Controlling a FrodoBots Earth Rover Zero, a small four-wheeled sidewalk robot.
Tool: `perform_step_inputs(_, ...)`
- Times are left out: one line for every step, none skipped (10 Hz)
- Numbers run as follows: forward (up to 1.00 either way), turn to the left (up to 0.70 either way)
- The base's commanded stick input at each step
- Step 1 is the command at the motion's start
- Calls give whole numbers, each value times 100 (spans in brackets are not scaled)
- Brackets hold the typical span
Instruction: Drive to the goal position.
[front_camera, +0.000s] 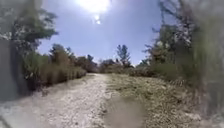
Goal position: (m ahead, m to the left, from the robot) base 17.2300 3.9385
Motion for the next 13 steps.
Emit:
perform_step_inputs(85, 0)
perform_step_inputs(85, 0)
perform_step_inputs(85, 0)
perform_step_inputs(85, 0)
perform_step_inputs(85, 0)
perform_step_inputs(85, 0)
perform_step_inputs(85, 0)
perform_step_inputs(85, 4)
perform_step_inputs(85, 33)
perform_step_inputs(85, 31)
perform_step_inputs(85, 11)
perform_step_inputs(85, 0)
perform_step_inputs(85, 0)
